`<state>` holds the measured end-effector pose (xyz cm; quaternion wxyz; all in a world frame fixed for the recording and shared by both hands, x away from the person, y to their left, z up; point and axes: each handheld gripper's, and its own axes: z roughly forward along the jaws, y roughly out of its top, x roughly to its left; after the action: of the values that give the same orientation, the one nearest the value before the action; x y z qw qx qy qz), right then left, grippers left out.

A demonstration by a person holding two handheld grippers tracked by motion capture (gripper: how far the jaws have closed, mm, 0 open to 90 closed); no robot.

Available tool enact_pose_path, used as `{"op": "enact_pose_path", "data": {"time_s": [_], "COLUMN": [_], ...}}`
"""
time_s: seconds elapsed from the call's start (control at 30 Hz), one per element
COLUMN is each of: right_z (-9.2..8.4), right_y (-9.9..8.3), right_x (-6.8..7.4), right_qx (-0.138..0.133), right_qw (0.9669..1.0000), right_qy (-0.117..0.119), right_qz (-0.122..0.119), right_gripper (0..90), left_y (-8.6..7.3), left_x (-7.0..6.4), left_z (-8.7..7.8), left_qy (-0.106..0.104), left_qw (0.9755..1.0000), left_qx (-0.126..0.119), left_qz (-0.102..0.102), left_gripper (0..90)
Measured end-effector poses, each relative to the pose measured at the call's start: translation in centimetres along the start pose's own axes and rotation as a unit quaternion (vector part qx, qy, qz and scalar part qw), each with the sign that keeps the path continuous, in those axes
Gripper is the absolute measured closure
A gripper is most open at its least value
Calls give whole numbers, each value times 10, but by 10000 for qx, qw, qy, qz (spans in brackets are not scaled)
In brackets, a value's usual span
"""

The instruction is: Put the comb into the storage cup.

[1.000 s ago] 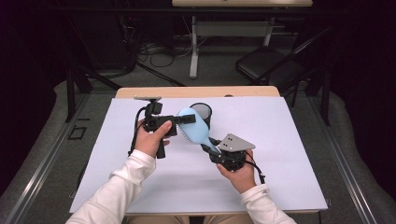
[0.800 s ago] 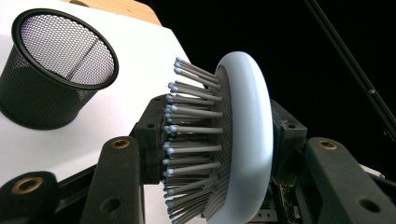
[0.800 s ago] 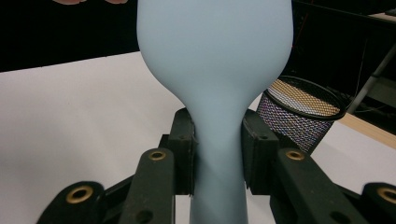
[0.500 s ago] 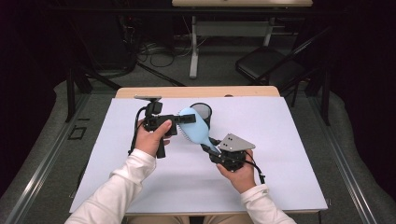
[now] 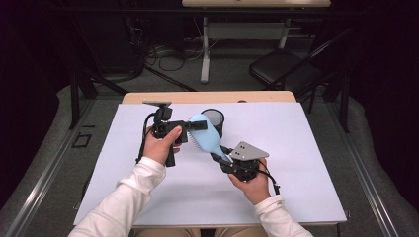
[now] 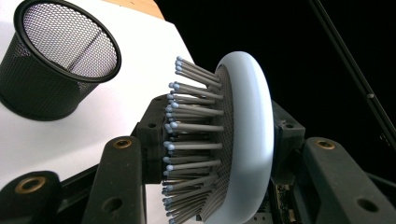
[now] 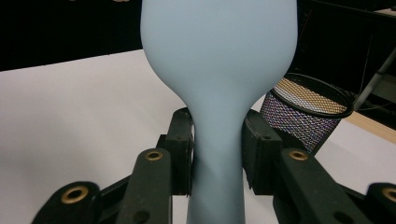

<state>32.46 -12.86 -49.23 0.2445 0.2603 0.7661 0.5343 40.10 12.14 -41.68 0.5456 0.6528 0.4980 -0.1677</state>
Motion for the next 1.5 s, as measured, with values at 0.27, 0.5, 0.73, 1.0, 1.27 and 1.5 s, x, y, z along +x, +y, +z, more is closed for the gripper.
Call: {"op": "enact_pose_path", "data": {"time_s": [0.27,0.5,0.73,1.0,1.27,1.5], "right_z": [2,3,6,8,8,8], "right_y": [-1,-1,-2,0,2,3], "right_x": [1,1,0,0,1,-5], "right_qx": [59,126,219,241,139,216], "right_qw": [10000,9999,9997,9996,9997,9987], "right_qy": [2,-16,-64,-131,-146,-97], "right_qz": [-10,-2,51,114,122,448], "right_gripper": [637,582,486,382,340,228], "left_y": [1,3,4,6,7,8], "left_x": [3,3,5,7,8,10], "left_z": [0,0,0,-1,-2,-3], "left_qy": [32,43,93,99,120,134], "left_qw": [10000,10000,9999,9999,9998,9997], "left_qx": [-42,-44,-61,-75,-119,-176], "left_qz": [-59,-76,-78,-87,-82,-90], "left_gripper": [523,522,522,521,521,521]}}
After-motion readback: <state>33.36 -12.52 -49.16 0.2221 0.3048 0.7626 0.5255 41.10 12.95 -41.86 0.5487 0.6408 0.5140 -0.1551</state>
